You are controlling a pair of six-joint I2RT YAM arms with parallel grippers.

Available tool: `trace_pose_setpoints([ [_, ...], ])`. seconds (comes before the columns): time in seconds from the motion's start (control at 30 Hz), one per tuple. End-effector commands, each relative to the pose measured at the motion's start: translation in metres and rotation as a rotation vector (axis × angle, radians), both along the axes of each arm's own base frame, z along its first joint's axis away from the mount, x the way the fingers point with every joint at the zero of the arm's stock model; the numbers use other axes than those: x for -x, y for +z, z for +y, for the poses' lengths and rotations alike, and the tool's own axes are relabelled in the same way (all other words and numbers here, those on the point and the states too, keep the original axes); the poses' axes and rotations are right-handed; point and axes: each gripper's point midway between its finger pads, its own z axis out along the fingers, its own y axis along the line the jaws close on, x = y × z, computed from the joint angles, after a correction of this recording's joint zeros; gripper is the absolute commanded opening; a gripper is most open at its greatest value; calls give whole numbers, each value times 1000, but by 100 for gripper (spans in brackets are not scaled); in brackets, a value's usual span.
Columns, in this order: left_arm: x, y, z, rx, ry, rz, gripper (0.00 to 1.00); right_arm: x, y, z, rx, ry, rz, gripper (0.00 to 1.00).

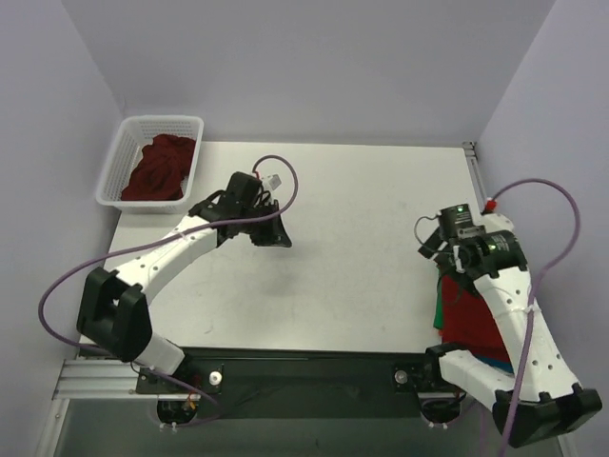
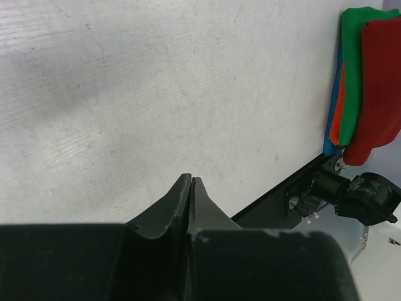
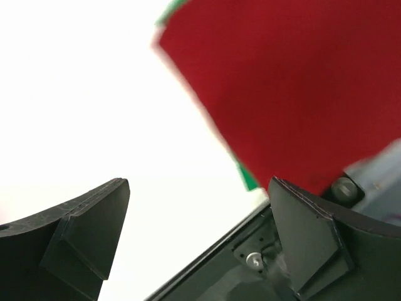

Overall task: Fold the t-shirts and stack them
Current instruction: Put the neatly folded tshirt into the corner of the board with the right arm

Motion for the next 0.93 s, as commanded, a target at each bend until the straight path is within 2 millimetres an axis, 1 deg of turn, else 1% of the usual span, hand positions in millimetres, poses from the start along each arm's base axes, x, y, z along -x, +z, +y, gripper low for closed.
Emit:
trace_pose_setpoints([
  [0.0,4,26,19,-19,27,-131,8,-34,2,36,61,146,-77,100],
  [0.03,5,27,24,-27,35,-147,9,-42,0,50,77,204,-70,100],
  [0.07,8,34,31,-30,57,-186,11,-46,1,71,95,294,-86,100],
  [0.1,9,35,36,-36,69,-203,11,-54,2,88,91,346,-116,100],
  [0.13,15,26,43,-55,80,-199,13,-59,-1,101,104,402,-115,100],
  [0.17,18,34,51,-57,102,-234,13,-62,-1,115,107,452,-129,100],
  [0.2,20,34,56,-62,114,-245,14,-65,2,141,95,532,-175,100],
  [0.23,26,25,62,-78,124,-241,14,-66,-2,151,111,572,-175,100],
  [0.27,29,33,69,-76,142,-276,15,-65,-2,162,118,616,-185,100],
  [0.3,32,30,73,-86,149,-281,15,-64,0,179,119,666,-223,100],
  [0.33,36,25,79,-101,157,-281,15,-62,-3,185,130,695,-222,100],
  [0.37,41,28,84,-108,165,-296,15,-63,-8,192,123,711,-231,100],
  [0.4,43,27,88,-115,170,-304,15,-59,-12,199,112,737,-228,100],
  [0.43,46,26,91,-121,174,-303,15,-59,-15,200,107,741,-228,100],
  [0.47,49,24,97,-131,186,-306,15,-57,-25,201,101,756,-222,100],
  [0.53,53,20,100,-136,188,-309,15,-52,-31,203,75,767,-224,100],
  [0.57,56,17,102,-131,192,-308,15,-50,-39,202,73,771,-220,100],
  [0.67,60,14,103,-117,203,-313,15,-46,-46,200,48,770,-233,100],
  [0.9,63,16,101,-96,189,-316,15,-43,-41,191,36,750,-271,100],
])
